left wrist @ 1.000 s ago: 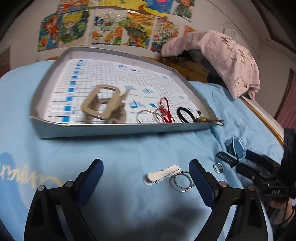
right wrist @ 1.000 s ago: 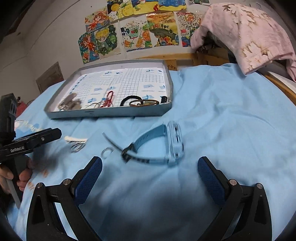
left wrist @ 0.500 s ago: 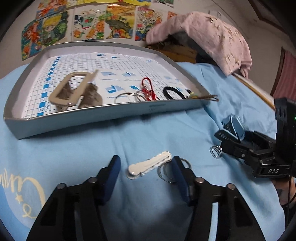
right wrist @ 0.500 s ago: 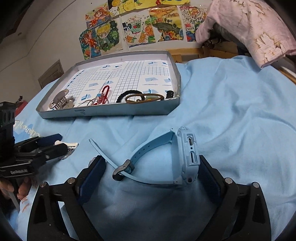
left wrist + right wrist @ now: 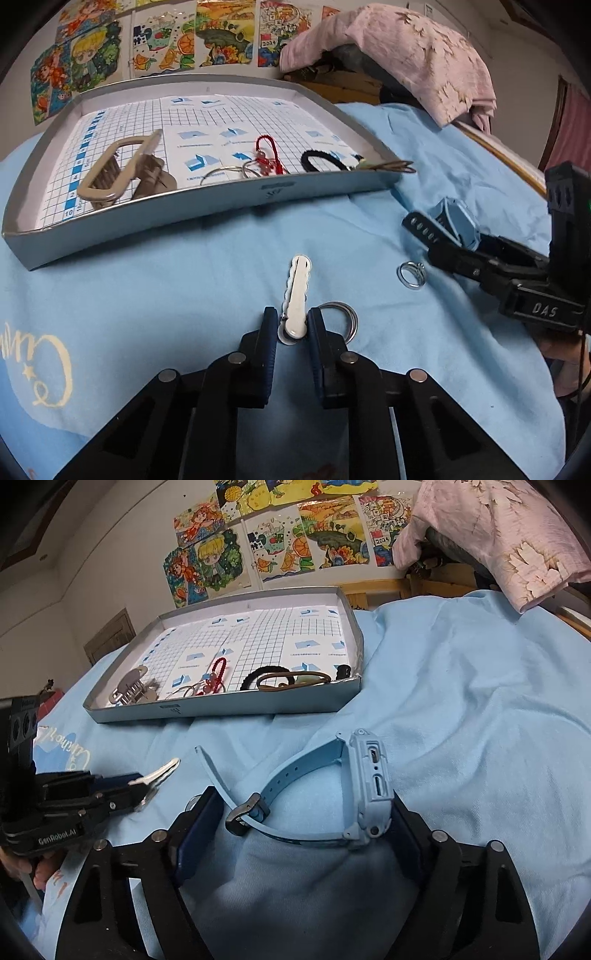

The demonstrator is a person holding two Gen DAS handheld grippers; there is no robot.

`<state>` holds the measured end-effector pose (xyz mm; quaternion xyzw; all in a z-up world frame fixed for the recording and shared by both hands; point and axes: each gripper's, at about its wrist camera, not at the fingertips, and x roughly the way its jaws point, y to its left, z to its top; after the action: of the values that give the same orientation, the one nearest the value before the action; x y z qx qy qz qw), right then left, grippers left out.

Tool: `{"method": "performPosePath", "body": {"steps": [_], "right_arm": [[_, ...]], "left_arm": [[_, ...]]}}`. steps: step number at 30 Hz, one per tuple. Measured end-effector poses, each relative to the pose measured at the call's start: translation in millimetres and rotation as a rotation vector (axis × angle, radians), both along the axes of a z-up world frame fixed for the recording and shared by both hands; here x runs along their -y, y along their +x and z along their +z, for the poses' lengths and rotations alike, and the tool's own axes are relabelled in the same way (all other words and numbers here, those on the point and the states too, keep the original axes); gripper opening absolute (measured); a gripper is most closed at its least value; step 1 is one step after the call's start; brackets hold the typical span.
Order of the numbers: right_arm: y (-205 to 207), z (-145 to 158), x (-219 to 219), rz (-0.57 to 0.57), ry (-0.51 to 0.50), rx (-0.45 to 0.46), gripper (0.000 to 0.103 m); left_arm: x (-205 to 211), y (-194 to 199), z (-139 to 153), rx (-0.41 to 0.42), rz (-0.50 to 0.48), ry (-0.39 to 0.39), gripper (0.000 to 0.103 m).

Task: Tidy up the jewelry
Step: 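Grasp the white hair clip with the left tool while the right tool grasps the light-blue watch, then carry the clip and watch into the grey tray and open both tools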

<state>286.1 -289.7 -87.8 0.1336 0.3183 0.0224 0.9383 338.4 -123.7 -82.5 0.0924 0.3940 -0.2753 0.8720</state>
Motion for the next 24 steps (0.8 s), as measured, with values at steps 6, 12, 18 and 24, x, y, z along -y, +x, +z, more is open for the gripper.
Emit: {"method": "performPosePath", "body": {"steps": [6,12,18,24], "right_arm": [[-1,-2,2,-0.005,0.011,0.014,0.075],[-4,-1,4,-0.034,0.024,0.032,0.059],[-8,2,3,-0.025,0.042,0.066,0.048],[-12,8,-1,-0.013,0.035,0.119,0.041]], "left_arm": [[-5,0,0,0.001,0.026,-0.041,0.015],[-24,-15,6,0.045,0.096,-0.139,0.015],[-34,-21,16,0.081,0.155,-0.183,0.015],[-27,-26,36,0.154,0.168,-0.199,0.015]]}}
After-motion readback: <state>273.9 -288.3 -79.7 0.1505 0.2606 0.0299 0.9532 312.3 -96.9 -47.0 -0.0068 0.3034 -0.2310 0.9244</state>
